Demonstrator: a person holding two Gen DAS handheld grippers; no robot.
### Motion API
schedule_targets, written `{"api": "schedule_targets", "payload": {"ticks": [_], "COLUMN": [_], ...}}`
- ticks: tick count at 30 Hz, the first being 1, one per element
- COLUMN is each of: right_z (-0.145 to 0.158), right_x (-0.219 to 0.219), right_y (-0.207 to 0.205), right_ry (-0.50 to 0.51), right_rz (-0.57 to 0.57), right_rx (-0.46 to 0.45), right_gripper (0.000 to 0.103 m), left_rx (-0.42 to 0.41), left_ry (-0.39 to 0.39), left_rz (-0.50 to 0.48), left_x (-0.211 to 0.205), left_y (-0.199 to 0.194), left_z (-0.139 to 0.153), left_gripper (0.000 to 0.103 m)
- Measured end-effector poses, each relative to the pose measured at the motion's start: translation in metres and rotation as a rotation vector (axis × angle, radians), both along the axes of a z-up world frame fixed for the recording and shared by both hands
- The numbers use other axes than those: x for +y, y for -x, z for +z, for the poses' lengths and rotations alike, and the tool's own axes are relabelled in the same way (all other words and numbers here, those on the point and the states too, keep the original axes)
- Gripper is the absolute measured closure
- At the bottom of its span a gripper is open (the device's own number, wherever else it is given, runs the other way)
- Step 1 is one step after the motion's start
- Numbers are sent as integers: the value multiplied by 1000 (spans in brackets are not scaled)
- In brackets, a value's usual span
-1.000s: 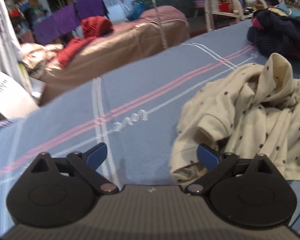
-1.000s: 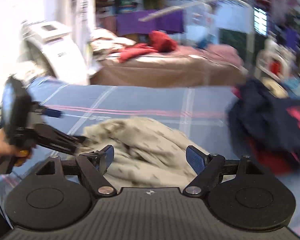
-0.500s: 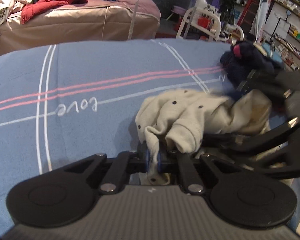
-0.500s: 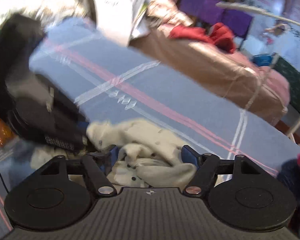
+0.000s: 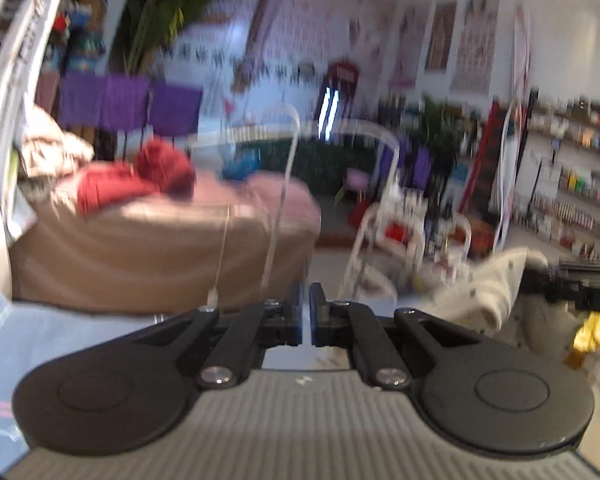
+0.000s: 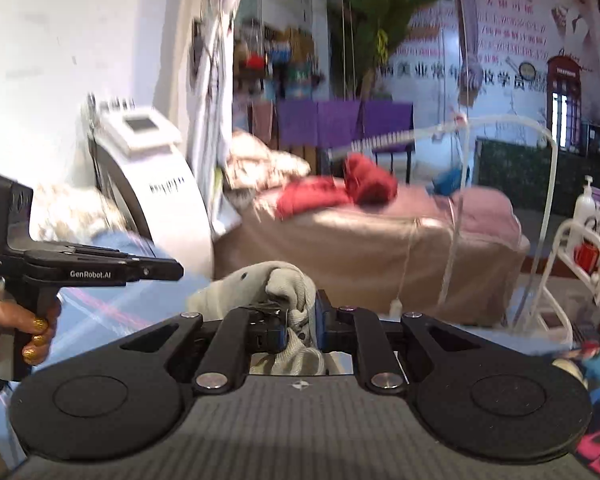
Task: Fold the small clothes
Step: 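Grasp another dress edge with the left gripper while the right gripper holds, then lift the dress with both grippers and shake it out in the air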
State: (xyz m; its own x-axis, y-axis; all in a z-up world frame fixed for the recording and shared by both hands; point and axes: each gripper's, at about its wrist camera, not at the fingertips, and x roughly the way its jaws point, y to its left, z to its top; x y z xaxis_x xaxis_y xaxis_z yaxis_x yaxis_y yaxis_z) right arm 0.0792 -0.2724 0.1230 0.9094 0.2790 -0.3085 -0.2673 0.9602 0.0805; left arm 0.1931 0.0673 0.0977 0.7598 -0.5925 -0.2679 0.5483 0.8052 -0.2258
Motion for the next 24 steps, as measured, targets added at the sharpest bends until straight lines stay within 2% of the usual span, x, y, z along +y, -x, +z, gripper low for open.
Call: {"api": "schedule_targets", "payload": {"ticks": [2, 4, 6, 7, 8, 12, 14, 16, 17, 18, 19, 20, 21, 22, 24], "right_z": [24, 38, 48, 52, 55, 58, 60, 62, 63, 63, 64, 65, 64, 64, 64], "right_x": [1, 2, -1, -1, -1, 1, 5, 12, 14, 14, 11, 7, 4, 1, -9], "right_y": [14, 26, 34, 37, 39, 41, 45, 51, 53, 57, 64, 67, 71, 78, 85], "right_ry": [5, 4, -33, -35, -31, -37, -52, -25, 2, 16, 6, 2, 13, 29, -11], "right_rz": [25, 37, 66, 65, 53, 52, 77, 90, 69, 49, 48, 50, 37, 7, -5], "right_rx": [-68, -106, -131, -143, -153, -164, -163, -172, -185, -193, -193, -190, -193, -201, -203], "right_gripper": [80, 80, 80, 80, 80, 80, 80, 80, 80, 80, 80, 80, 80, 80, 80], "left_rx": [-64, -98, -118, -141, -155, -99, -98, -91, -83, -73, -35, 14, 52, 63, 33], "left_ry": [-16, -76, -132, -141, -139, -74, -120, -144, -133, -124, -122, -100, -66, -32, -33], "left_rz": [-20, -36, -55, -79, -110, -315, -321, -334, -368, -362, -338, -337, -362, -378, -345], "left_x": [9, 7, -2, -7, -13, -39, -68, -93, -100, -106, -108, -106, -99, -89, -66], "left_y": [17, 32, 48, 57, 68, 103, 111, 114, 116, 117, 114, 108, 103, 100, 101], "left_z": [33, 45, 39, 31, 21, -20, -38, -49, -51, -54, -55, -56, -57, -57, -45], "left_gripper": [98, 84, 17, 7, 2, 0, 0, 2, 14, 48, 66, 91, 96, 97, 101]}}
